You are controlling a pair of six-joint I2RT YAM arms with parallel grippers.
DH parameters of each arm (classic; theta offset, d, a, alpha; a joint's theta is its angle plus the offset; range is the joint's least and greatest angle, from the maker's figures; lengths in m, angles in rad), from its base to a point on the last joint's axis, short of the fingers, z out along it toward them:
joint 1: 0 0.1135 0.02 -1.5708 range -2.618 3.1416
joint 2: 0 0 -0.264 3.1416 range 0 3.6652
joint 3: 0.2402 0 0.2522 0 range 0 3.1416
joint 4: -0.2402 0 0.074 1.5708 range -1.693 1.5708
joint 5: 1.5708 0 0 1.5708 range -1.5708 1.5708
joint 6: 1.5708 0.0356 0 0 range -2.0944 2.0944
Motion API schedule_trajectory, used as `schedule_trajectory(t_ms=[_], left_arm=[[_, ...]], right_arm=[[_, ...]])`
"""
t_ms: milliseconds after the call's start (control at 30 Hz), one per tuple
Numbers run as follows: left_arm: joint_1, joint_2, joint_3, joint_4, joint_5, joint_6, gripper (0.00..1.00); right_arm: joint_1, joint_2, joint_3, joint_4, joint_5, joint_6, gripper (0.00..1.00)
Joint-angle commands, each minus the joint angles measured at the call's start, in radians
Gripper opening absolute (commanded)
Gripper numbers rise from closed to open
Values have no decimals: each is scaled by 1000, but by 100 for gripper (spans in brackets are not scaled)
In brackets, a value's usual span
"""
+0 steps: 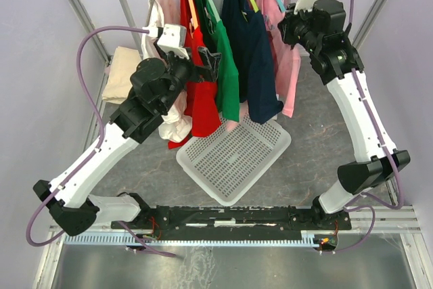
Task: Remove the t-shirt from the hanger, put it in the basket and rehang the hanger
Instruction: Pick up the hanger from the clothesline.
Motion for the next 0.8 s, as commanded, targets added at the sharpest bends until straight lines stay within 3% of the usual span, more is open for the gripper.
schedule_trajectory(t_ms=[0, 400, 767], left_arm=[[-2, 9, 16, 49, 1, 46, 99], [-2, 29, 40, 50, 21, 33, 99], [-2, 119, 182, 24, 115, 36, 99]], right_arm=[[3, -81, 58, 120, 12, 14, 1], [3, -147, 62, 120, -10, 19, 1], [5, -309, -117, 80, 26, 12, 1]])
